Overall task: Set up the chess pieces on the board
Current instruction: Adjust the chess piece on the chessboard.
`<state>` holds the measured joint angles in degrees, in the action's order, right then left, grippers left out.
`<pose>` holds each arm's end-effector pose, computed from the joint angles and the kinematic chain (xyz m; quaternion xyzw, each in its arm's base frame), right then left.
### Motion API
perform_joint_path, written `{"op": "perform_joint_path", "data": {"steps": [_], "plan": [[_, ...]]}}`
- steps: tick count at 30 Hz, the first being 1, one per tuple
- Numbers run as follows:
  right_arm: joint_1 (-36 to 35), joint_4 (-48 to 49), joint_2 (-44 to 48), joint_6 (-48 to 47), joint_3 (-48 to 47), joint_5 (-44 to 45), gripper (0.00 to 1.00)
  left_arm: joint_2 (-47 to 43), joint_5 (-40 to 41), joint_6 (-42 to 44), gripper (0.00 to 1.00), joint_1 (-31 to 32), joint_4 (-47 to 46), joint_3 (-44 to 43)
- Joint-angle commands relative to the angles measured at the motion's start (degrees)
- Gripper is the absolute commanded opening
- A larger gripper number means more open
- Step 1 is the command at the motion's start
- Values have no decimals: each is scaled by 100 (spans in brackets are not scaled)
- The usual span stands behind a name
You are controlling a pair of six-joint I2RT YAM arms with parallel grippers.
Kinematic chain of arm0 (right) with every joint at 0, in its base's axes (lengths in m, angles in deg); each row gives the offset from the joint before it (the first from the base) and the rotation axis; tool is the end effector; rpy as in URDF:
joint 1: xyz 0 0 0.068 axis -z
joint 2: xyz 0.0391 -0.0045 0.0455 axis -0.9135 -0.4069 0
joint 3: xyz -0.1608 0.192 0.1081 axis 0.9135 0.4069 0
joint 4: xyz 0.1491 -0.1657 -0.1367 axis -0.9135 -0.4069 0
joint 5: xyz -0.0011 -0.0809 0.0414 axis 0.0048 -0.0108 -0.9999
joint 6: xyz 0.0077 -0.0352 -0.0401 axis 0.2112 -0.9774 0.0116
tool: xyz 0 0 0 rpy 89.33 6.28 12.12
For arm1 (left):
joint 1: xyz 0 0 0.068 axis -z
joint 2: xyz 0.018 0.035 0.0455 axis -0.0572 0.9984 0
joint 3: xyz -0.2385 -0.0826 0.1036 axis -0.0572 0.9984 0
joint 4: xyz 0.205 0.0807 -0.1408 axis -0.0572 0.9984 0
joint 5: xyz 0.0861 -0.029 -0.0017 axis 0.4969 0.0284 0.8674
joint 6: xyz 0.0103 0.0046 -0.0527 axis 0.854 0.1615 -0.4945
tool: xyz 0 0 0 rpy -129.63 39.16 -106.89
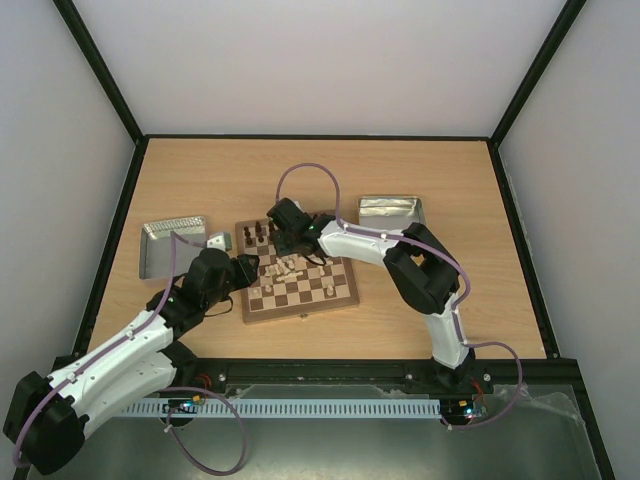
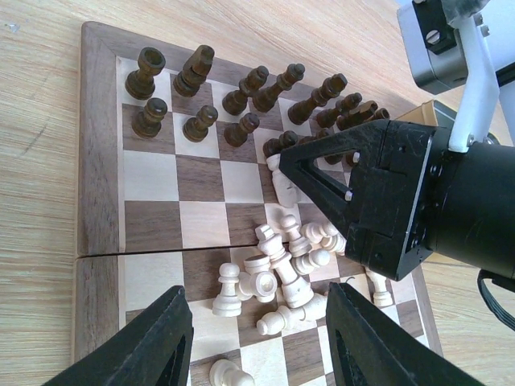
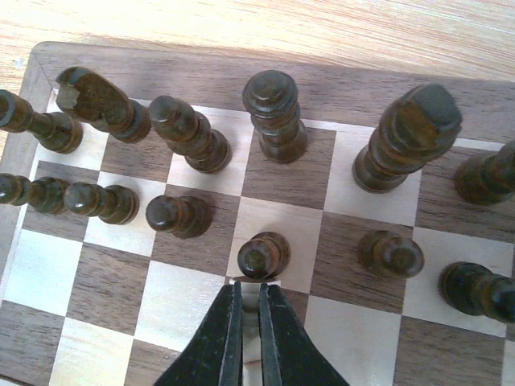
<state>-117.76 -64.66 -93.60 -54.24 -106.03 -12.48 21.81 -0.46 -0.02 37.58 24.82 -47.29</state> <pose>0.2767 0.3518 0.1734 -0.1855 0.9258 0.2183 0.2466 0.1492 -0.0972 0.2095 -0.1224 0.8529 -0.2954 0.4126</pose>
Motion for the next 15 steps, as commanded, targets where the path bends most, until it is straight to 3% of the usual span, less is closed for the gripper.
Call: {"op": "perform_joint_path", "data": {"steps": [1,11,15], "plan": [[-18,-607,-16,-225,1,-205,5,7,-20,27,48,-50,-83,65],[-18,-922,163,-382,38,-273,5,-44,-29,27,48,-72,-61,89],[-19,-896,226,-331,-8,-226,12,-54,-37,18,48,-75,-57,85]]}}
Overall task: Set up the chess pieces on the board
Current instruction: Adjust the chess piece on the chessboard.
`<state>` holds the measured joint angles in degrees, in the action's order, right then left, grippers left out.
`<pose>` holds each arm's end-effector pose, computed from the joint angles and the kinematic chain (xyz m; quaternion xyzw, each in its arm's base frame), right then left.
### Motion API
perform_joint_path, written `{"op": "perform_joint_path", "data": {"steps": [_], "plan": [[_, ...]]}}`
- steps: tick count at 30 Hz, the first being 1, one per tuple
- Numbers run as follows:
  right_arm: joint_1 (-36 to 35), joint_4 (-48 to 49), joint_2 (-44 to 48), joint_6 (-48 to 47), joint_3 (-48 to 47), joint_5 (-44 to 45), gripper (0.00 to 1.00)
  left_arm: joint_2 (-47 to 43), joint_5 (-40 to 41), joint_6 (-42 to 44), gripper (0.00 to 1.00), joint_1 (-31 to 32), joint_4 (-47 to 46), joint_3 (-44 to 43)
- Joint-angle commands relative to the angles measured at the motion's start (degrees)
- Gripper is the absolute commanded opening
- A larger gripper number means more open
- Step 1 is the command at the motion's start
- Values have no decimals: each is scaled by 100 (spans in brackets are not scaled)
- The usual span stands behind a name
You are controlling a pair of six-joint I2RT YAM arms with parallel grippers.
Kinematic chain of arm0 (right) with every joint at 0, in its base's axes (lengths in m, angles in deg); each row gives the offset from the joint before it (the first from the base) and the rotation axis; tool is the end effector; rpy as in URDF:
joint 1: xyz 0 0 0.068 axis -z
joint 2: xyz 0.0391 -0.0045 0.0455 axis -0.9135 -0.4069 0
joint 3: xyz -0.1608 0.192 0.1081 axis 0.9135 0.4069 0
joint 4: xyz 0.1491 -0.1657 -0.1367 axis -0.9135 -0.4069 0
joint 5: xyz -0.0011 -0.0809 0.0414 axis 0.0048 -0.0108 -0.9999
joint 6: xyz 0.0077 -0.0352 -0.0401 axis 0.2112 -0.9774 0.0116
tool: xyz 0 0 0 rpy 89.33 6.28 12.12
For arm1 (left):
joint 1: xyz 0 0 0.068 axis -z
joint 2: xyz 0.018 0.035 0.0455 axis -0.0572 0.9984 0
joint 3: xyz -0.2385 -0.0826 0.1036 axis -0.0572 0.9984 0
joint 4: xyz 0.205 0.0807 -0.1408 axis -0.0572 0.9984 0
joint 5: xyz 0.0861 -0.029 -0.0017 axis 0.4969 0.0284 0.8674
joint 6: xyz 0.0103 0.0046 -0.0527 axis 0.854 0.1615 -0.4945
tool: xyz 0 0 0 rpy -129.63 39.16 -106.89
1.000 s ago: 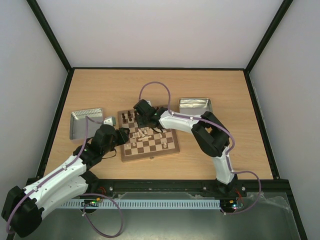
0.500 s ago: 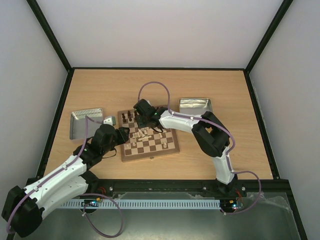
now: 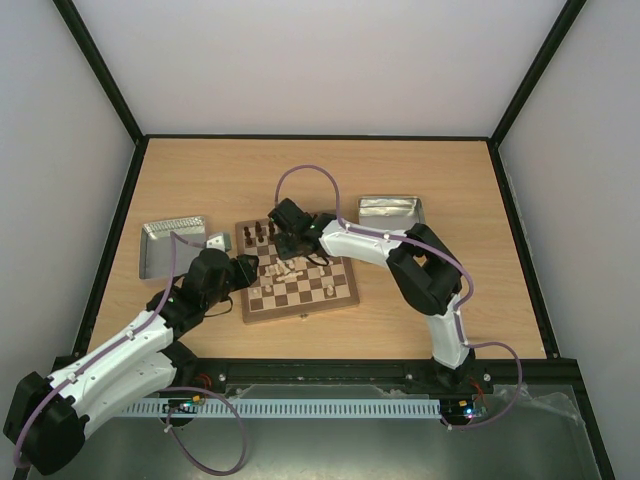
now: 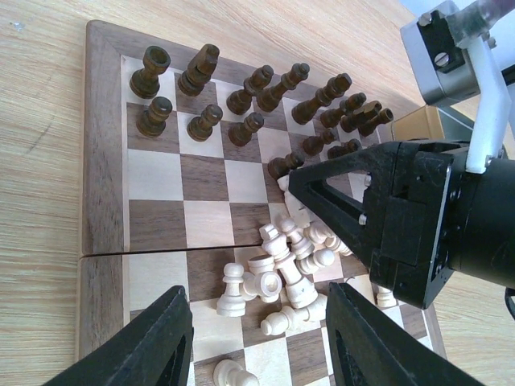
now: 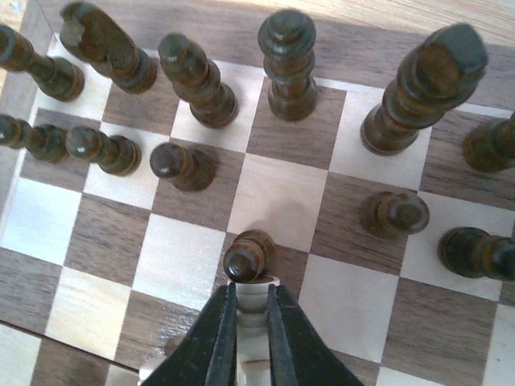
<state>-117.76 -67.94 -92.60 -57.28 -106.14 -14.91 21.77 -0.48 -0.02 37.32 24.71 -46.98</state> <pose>0.2719 0.3483 0.1777 -0.2176 0.9247 0.2159 0.2256 0.1492 -0.0963 0.2079 -0.1243 0.8534 -0.2938 0.4123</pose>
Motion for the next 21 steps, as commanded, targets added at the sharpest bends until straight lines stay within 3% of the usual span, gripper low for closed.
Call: {"op": "perform_joint_path", "data": {"steps": [1,12,21], "plan": [[-19,-535,116,-29,-13,34,14,-43,-35,18,48,-53,-46,56],[-19,-326,-175,-44,-331,327,21,-76,-44,18,48,-58,-27,61],[-21,-136,-342,-162,-359,448,12,-76,-53,11,48,-60,-28,83]]}}
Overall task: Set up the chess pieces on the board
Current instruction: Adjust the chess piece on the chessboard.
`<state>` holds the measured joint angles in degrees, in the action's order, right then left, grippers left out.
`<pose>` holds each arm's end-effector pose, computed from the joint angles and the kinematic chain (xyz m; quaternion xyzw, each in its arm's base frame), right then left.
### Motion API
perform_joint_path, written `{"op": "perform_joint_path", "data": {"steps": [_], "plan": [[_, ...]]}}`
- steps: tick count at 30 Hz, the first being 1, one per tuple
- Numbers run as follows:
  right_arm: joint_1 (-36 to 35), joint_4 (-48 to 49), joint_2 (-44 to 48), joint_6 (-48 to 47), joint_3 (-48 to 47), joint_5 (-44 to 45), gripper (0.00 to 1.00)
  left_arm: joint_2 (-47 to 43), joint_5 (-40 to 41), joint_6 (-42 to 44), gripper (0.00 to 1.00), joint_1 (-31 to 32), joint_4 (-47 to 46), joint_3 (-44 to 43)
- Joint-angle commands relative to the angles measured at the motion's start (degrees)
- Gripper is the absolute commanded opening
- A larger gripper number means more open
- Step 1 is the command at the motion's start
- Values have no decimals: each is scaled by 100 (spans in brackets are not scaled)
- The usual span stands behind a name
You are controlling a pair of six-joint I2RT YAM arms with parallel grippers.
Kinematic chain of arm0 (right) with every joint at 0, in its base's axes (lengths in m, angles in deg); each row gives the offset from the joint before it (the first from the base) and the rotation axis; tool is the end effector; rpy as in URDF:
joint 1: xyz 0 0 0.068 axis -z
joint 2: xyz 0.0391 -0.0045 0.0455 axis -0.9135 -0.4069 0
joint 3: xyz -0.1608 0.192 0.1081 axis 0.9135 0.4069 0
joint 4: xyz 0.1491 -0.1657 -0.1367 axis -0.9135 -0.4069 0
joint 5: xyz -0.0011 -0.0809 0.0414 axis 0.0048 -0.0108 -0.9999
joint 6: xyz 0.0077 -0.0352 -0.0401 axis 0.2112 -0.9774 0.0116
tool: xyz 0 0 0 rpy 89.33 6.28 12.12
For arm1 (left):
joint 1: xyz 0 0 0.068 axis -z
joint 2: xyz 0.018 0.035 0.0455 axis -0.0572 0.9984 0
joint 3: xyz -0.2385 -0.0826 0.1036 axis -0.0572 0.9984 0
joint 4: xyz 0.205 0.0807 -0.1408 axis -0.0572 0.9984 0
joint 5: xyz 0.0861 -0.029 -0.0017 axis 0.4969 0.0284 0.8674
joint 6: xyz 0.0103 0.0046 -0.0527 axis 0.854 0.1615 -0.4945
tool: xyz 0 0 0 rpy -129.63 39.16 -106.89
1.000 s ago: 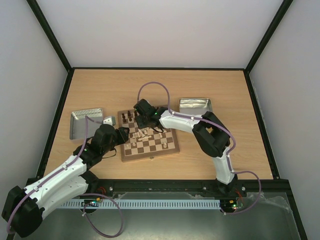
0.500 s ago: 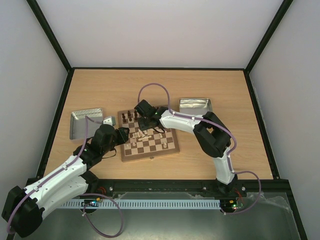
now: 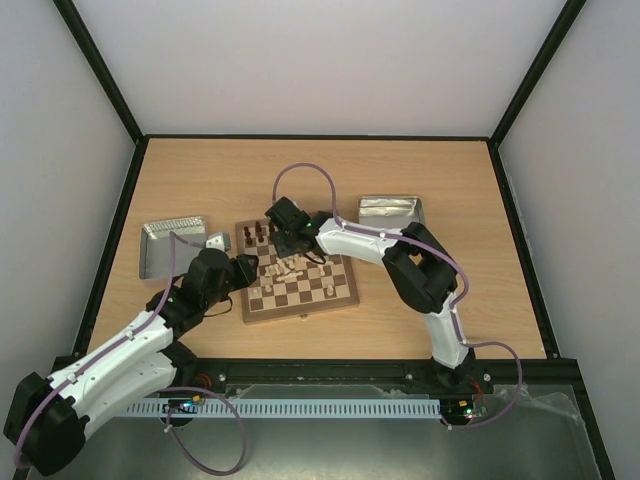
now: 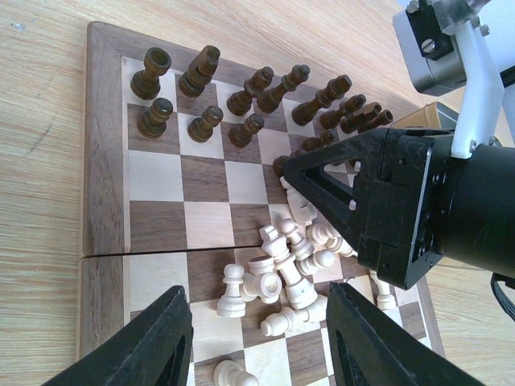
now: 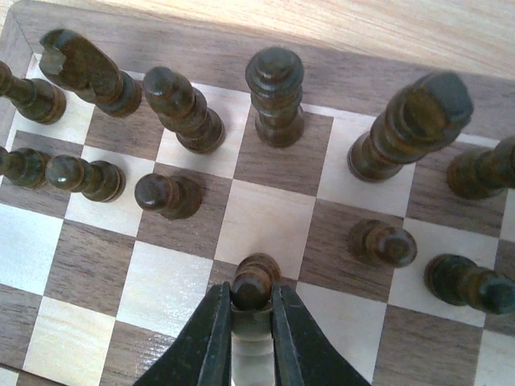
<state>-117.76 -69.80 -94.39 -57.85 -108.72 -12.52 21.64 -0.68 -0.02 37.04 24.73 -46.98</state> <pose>0.2773 0.3527 0.1759 -0.2165 0.9282 0.1939 0.2322 0.1494 -0.0955 0.2083 -0.1255 0.8528 -0.2945 0.4126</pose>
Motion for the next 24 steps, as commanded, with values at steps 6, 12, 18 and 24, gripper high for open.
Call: {"op": "perform_joint_path", "data": {"steps": [6,12,18,24], "plan": [[-20,154,-250,-212,-94,182,6,-56,-33,18,48,-30,-39,91],[-22,-98,-440,-280,-232,155,3,-77,-24,16,48,-33,-30,105],[-20,-473,-415,-163,-412,103,2,-110,-15,9,48,-38,-5,100],[-25,-515,11,-139,-387,98,4,-113,-15,8,48,-44,-11,102]]}}
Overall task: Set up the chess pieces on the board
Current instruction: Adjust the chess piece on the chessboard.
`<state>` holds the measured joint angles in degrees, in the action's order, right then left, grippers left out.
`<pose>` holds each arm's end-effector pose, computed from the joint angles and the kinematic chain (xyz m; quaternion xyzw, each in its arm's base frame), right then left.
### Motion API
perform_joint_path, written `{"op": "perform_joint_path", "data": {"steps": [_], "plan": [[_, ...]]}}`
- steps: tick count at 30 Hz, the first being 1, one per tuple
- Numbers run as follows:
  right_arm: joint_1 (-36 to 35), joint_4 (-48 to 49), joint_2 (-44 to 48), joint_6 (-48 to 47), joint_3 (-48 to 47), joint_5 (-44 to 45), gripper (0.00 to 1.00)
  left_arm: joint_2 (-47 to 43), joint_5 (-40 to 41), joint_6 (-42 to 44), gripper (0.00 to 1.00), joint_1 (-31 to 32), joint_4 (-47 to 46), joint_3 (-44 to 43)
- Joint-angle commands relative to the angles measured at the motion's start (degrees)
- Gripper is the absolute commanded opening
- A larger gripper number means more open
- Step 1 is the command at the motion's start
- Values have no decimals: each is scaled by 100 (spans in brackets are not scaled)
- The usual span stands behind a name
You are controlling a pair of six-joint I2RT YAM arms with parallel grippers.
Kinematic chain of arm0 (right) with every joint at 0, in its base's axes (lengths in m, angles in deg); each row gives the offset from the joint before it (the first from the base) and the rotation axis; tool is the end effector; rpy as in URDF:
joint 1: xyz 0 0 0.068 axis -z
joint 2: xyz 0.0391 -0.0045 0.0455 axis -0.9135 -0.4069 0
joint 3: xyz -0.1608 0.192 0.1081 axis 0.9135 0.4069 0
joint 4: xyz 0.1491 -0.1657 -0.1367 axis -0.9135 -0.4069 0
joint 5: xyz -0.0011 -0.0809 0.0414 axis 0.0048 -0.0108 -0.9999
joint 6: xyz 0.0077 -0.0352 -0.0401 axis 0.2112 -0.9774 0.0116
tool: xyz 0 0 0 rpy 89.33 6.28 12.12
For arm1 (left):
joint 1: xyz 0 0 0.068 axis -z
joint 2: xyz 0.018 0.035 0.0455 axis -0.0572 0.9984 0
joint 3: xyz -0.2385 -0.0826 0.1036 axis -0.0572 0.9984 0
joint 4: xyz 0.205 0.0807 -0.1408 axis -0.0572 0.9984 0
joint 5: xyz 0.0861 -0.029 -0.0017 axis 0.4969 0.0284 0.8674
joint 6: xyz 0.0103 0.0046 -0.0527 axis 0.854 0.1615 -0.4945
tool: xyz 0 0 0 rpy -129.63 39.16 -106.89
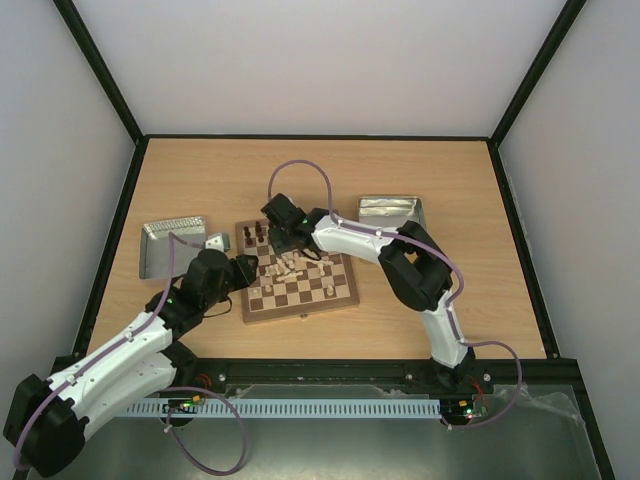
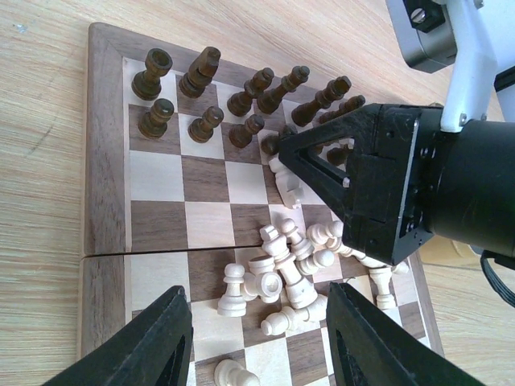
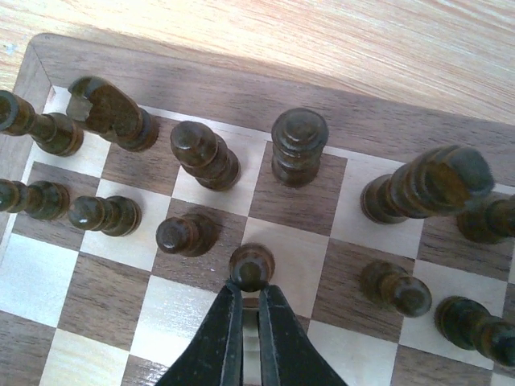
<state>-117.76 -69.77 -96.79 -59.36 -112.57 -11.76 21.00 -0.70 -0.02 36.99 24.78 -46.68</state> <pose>0.2862 0.3633 0.1782 -0.2259 0.9219 0.1934 0.2483 0.1482 -0.0945 0.2081 -0.1258 0.8515 -0.2959 0.4143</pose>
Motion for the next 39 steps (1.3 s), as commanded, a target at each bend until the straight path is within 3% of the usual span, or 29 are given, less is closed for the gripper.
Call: {"op": "perform_joint_path", "data": {"steps": [1,8,32,39], "plan": [[-25,-503,283,0,-23,11,6,-44,-13,9,48,-35,-24,75],[-23,-467,223,-32,-275,62,18,-35,-30,9,48,-35,-35,59],[-9,-305,-309,126,-413,404,14,-78,4,18,48,-42,0,62],[13,-212,-395,179,-415,460,21,-74,4,27,48,-47,-8,63]]}}
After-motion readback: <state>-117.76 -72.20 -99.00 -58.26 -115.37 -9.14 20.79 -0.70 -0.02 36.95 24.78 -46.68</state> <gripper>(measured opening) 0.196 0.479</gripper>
